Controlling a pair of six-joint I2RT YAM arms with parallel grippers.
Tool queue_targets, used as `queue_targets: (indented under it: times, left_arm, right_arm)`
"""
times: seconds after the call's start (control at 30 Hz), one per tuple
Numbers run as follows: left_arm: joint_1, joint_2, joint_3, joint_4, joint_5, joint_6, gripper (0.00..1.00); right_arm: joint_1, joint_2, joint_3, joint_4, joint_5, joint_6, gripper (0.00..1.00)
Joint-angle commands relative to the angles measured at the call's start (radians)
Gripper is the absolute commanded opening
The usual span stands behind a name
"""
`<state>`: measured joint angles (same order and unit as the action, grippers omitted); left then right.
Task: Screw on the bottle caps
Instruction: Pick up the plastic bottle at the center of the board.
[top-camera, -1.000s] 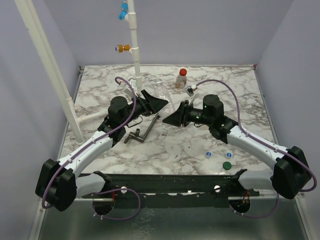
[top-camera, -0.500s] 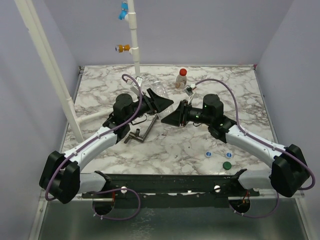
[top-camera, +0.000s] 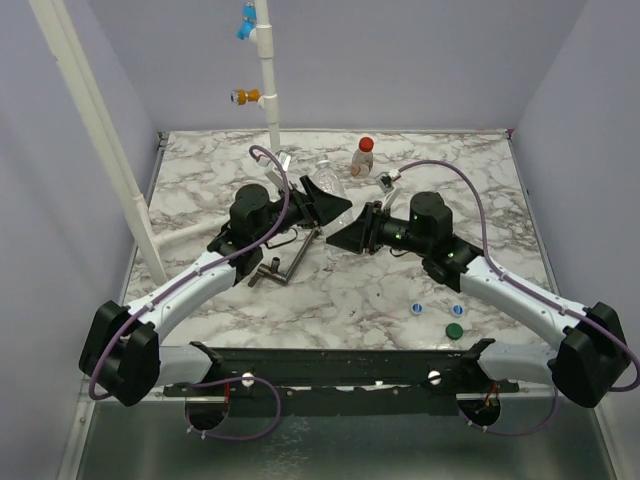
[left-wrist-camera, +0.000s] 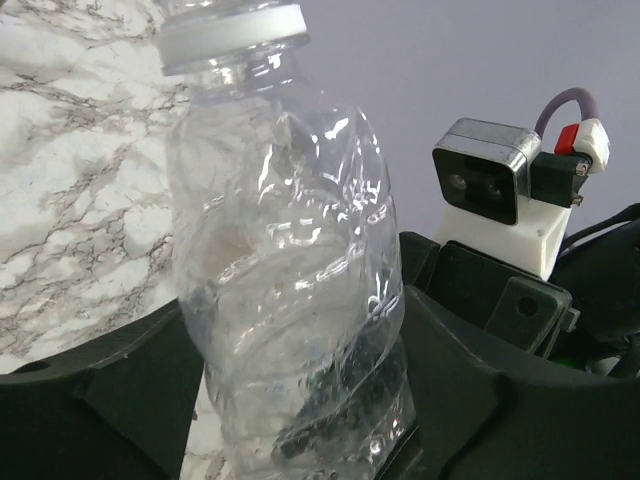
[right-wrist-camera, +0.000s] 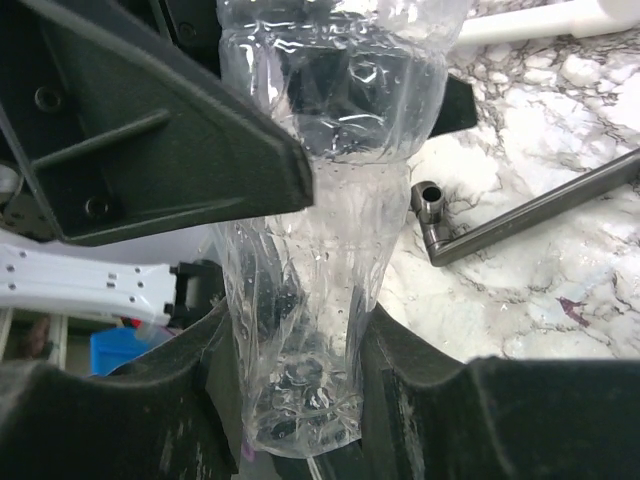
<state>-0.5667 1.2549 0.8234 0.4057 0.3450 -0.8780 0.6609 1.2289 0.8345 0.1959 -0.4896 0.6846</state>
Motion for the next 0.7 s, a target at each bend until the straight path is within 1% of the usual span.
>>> queue_targets:
  times: [0.0,0.17,0.23,0.33,0.5,0.53,0.57,0.6,0.63,0.67]
  left_arm:
    - [0.002,0.020,0.025,-0.051,0.001,0.070,0.80]
    - [-0.013,0.035,-0.009,0.034,-0.016,0.018,0.80]
    - [-0.028,0.032,-0.021,0.056,-0.055,0.007,0.77]
    - [-0.041,0.028,-0.041,0.081,-0.126,-0.035,0.70]
    - [-0.072,0.007,-0.085,0.129,-0.220,-0.061,0.65]
    - [-0.073,0.003,-0.087,0.131,-0.235,-0.061,0.62]
    - [-0.073,0.002,-0.087,0.131,-0.245,-0.057,0.60]
    - [-0.073,0.000,-0.085,0.131,-0.249,-0.049,0.57]
    - [-0.073,0.000,-0.081,0.130,-0.245,-0.032,0.51]
    - [-0.071,0.000,-0.074,0.127,-0.242,-0.020,0.41]
  right_arm:
    - [-0.003,-0.059,-0.023,0.026,0.131,0.045,0.20]
    - [-0.001,-0.015,-0.037,0.146,0.097,0.116,0.18]
    - [0.000,0.009,-0.037,0.183,0.085,0.141,0.18]
    - [0.008,0.018,-0.050,0.233,0.112,0.179,0.18]
    - [0.014,0.015,-0.054,0.265,0.168,0.198,0.18]
    - [0.015,0.023,-0.047,0.261,0.164,0.191,0.18]
    - [0.016,0.028,-0.035,0.240,0.166,0.184,0.20]
    - [0.017,0.030,-0.033,0.223,0.170,0.179,0.24]
    - [0.017,0.029,-0.033,0.207,0.173,0.176,0.29]
    - [0.017,0.022,-0.031,0.184,0.183,0.167,0.36]
